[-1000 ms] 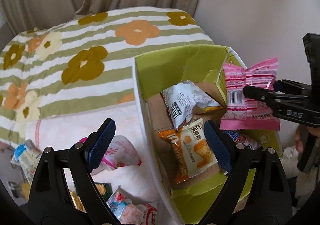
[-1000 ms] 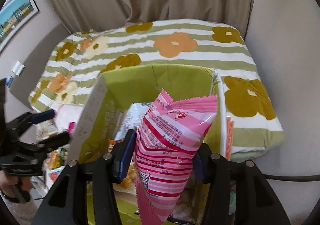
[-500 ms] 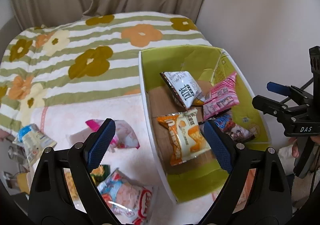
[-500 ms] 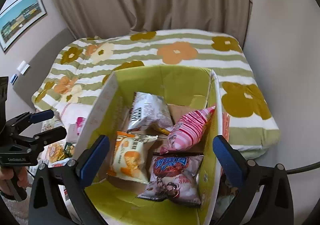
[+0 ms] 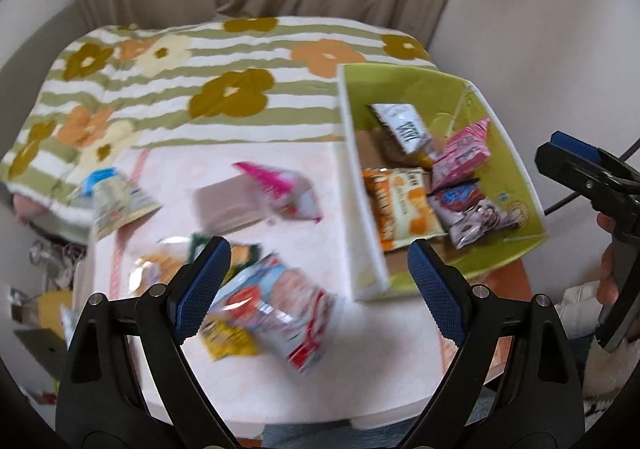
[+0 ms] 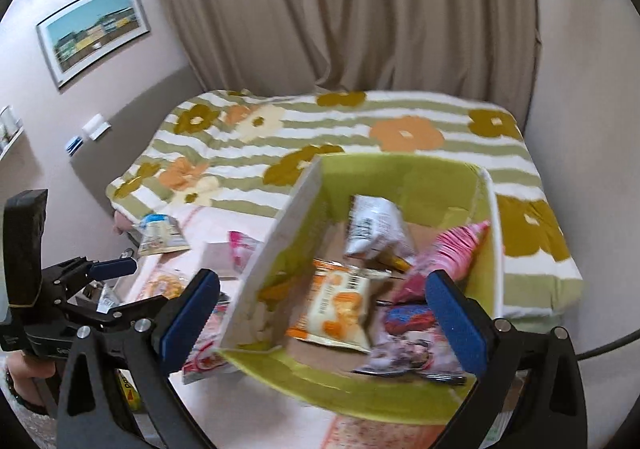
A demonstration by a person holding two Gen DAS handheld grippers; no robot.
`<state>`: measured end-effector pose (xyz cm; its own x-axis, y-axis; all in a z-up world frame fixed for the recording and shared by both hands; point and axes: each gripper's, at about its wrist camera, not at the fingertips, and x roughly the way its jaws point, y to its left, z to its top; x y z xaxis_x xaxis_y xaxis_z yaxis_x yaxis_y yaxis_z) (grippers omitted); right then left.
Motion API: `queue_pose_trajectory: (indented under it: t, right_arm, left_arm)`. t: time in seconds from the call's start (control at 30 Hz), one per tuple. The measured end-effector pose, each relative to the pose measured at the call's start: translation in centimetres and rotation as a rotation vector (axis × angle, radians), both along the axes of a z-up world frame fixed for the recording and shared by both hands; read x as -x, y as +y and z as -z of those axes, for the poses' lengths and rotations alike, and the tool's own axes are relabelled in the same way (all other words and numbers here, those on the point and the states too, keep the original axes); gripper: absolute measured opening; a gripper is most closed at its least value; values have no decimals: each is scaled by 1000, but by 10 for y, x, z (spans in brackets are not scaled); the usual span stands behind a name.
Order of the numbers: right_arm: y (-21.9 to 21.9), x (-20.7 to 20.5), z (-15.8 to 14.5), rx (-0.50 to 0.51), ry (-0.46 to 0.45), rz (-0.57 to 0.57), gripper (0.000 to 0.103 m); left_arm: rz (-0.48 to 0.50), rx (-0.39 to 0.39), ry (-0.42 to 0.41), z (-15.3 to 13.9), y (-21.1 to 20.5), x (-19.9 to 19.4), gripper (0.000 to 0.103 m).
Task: Organize snacks
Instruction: 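Move both tools back over the remaining snacks on the table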
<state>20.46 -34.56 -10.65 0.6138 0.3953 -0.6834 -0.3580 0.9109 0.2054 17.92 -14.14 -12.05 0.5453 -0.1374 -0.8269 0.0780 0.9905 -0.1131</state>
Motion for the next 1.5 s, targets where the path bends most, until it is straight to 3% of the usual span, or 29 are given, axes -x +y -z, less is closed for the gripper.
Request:
queue_pose_trajectory:
  t: [0.2, 0.33, 0.67, 0.9, 1.2, 1.5]
  right_arm:
    - [52, 29, -5, -2, -19, -40, 103]
    - [82, 44, 3, -31, 22, -41, 102]
    - [144, 84, 44, -10, 115, 10, 103]
    - [176, 96, 81, -20, 193, -1, 103]
    - [226, 94, 151, -51, 278, -87, 103]
    - [243, 84, 189, -62, 251, -70, 102]
  left_arm:
    - [-55, -15, -26, -6, 63, 38, 89]
    - [-78, -6, 0, -2, 111, 63, 89]
    - [-117, 8, 101, 44, 203, 109, 89]
    - [-137, -16, 177, 83, 233, 113, 89]
    - [-220, -47, 224, 135, 249, 102, 89]
    - [-281, -242, 158, 155, 239, 88, 89]
